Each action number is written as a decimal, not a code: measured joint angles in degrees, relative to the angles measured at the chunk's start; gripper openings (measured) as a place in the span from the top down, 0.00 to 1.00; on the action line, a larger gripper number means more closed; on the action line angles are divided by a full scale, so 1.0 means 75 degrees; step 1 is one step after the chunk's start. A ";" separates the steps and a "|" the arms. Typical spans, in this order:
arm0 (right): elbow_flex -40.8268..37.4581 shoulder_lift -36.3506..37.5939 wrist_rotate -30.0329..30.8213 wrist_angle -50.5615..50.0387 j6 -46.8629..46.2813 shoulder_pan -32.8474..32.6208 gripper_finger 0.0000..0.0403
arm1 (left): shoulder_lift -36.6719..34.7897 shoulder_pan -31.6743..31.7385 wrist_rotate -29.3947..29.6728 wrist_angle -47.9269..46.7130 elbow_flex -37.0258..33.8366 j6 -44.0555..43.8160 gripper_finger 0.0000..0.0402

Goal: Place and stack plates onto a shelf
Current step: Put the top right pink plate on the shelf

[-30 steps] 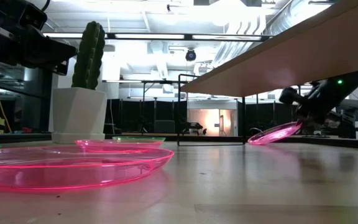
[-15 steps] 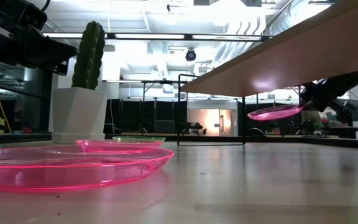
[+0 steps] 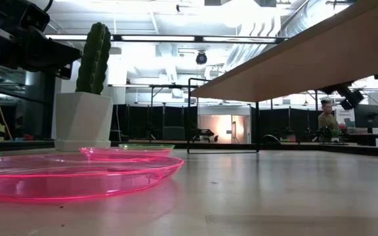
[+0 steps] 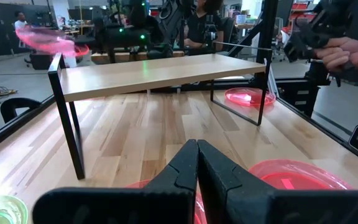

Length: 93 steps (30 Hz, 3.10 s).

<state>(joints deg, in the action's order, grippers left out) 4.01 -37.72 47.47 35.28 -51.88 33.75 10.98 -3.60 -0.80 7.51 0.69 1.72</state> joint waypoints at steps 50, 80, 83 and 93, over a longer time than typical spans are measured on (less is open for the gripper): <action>0.5045 -0.0880 -0.5941 -0.9893 0.1241 -0.6178 1.00 | -0.0003 0.0000 -0.0003 0.0000 0.0000 0.0000 1.00; 0.5661 -0.0871 -0.5369 -1.2204 -0.0086 -0.5827 0.92 | -0.0002 0.0003 0.0000 0.0000 0.0000 0.0000 1.00; 0.5886 -0.0871 -0.5195 -1.2147 0.0015 -0.5808 0.83 | 0.0000 0.0001 -0.0001 0.0000 0.0000 0.0000 1.00; 0.5861 -0.1249 -0.4822 -1.1837 0.0376 -0.5726 0.69 | 0.0000 0.0002 -0.0001 0.0000 0.0000 0.0000 1.00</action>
<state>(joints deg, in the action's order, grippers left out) 47.97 -47.08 11.31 -53.50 -49.06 -9.19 10.98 -3.58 -0.81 7.51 0.69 1.72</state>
